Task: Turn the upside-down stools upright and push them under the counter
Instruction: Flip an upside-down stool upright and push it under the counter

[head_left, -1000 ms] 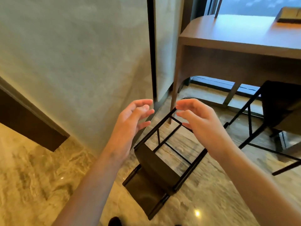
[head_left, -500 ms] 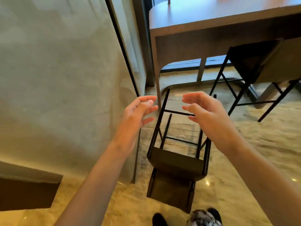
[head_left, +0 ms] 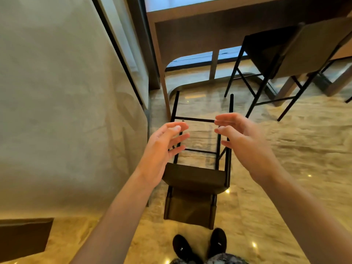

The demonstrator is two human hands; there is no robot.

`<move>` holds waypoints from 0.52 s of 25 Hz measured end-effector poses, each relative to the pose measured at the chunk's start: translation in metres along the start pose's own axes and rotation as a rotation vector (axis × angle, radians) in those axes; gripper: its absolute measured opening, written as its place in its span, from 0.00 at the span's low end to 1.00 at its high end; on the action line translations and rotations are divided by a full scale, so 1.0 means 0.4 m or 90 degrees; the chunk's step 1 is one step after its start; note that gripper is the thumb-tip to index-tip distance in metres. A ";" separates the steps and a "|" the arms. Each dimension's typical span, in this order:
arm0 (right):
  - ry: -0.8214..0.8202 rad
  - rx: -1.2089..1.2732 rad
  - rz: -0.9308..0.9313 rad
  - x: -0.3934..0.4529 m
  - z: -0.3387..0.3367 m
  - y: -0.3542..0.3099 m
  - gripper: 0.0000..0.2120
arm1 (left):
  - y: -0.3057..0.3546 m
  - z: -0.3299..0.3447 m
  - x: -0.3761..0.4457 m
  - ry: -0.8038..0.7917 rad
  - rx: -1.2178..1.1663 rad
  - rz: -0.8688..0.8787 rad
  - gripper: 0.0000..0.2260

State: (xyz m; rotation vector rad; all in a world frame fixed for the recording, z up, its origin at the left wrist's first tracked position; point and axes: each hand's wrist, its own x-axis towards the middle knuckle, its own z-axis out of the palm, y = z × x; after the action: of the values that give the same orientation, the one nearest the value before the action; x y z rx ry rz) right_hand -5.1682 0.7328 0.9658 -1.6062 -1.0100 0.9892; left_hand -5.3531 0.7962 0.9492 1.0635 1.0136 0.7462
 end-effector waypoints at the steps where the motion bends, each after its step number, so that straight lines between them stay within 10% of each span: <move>1: -0.004 0.001 0.008 0.003 0.003 0.013 0.11 | -0.016 -0.001 0.005 0.017 -0.014 -0.016 0.12; 13: 0.160 0.019 0.149 0.005 0.160 0.231 0.11 | -0.284 -0.188 0.176 -0.003 -0.187 -0.251 0.08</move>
State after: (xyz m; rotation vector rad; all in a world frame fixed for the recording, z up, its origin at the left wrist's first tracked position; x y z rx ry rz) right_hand -5.2128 0.7355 0.8628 -1.8009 -0.6437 0.9219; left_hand -5.3940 0.8465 0.8101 0.5873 1.0326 0.5465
